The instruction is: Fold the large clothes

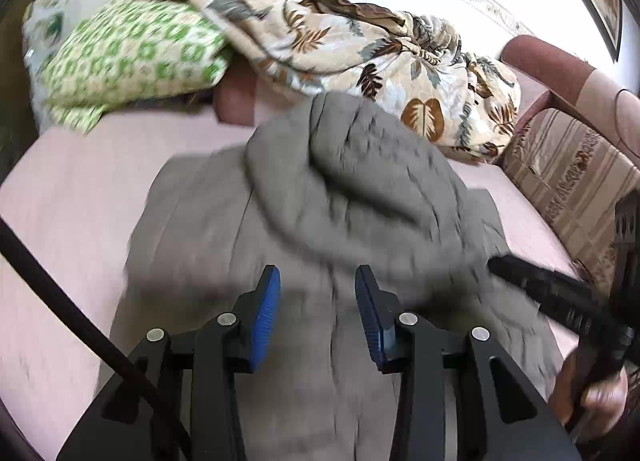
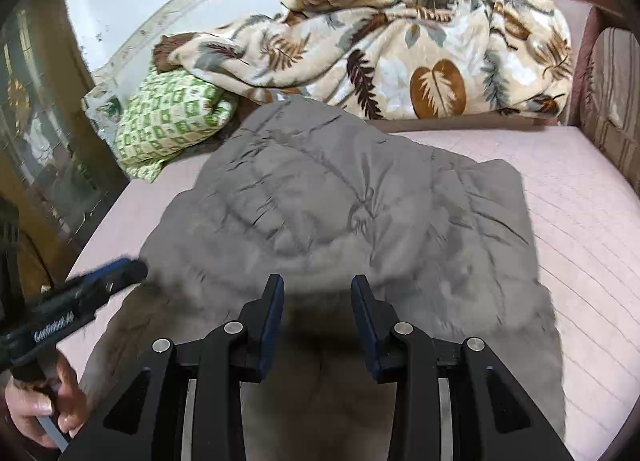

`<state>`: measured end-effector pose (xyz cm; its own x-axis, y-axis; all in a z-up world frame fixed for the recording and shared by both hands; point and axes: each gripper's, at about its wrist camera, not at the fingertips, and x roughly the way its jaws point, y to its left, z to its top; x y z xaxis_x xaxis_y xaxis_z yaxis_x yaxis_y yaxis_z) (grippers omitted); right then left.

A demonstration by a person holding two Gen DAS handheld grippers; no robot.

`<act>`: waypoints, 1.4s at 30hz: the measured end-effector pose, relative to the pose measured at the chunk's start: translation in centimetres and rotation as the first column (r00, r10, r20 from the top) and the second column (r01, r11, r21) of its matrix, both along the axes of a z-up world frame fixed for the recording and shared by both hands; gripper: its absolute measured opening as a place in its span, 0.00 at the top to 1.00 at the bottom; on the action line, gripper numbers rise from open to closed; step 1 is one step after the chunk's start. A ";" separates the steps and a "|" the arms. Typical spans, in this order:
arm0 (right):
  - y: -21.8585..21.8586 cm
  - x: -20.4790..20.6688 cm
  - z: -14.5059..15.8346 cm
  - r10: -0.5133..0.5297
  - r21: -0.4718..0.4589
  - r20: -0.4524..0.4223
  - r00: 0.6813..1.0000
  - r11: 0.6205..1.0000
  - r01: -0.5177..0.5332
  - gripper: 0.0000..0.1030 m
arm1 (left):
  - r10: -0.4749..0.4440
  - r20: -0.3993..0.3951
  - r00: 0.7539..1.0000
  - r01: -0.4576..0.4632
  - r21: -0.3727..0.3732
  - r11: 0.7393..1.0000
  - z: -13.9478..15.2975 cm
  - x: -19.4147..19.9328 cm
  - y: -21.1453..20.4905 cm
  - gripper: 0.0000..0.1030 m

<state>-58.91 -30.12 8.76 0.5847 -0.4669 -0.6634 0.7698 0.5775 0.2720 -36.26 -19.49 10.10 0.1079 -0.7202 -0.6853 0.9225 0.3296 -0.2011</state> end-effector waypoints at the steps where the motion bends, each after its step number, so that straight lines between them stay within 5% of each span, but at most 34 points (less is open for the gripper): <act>1: 1.0 -0.5 0.1 0.004 -0.005 0.009 1.000 1.000 -0.004 0.63 | 0.006 0.001 1.000 -0.006 0.001 1.000 -0.3 -0.4 1.5 0.63; 7: 7.3 -3.4 -0.9 0.029 0.040 0.024 0.999 0.999 -0.030 0.61 | 0.058 -0.059 0.997 -0.055 0.049 0.997 -2.5 -1.5 9.6 0.63; 13: 12.7 -5.6 -1.5 0.026 -0.035 -0.039 0.999 0.999 -0.027 0.61 | 0.091 -0.028 0.995 -0.092 -0.013 0.996 -2.0 -2.1 14.1 0.54; 21: 13.2 -7.2 -4.3 -0.030 0.008 -0.098 0.995 0.999 0.031 0.61 | 0.061 -0.022 0.998 -0.060 0.058 0.997 -6.5 -2.7 13.5 0.54; 25: 13.1 -7.2 -6.9 -0.029 0.059 -0.160 0.987 0.998 0.039 0.60 | 0.047 -0.024 0.999 -0.046 0.066 0.997 -6.3 -2.6 13.4 0.54; 29: 13.5 -6.1 -6.8 -0.001 0.043 -0.186 0.983 0.999 0.009 0.36 | 0.059 -0.032 0.998 -0.058 0.050 0.997 -5.9 -2.1 13.4 0.54; 34: 13.7 -4.4 -7.5 0.023 -0.019 -0.253 0.967 0.999 -0.028 0.24 | 0.103 0.004 0.995 -0.103 0.059 0.993 -6.3 -1.6 13.4 0.54; 42: 14.7 -6.3 -5.7 0.013 -0.021 -0.156 0.988 1.000 -0.017 0.24 | 0.134 0.068 0.989 -0.136 0.040 0.990 -5.7 -2.2 14.0 0.54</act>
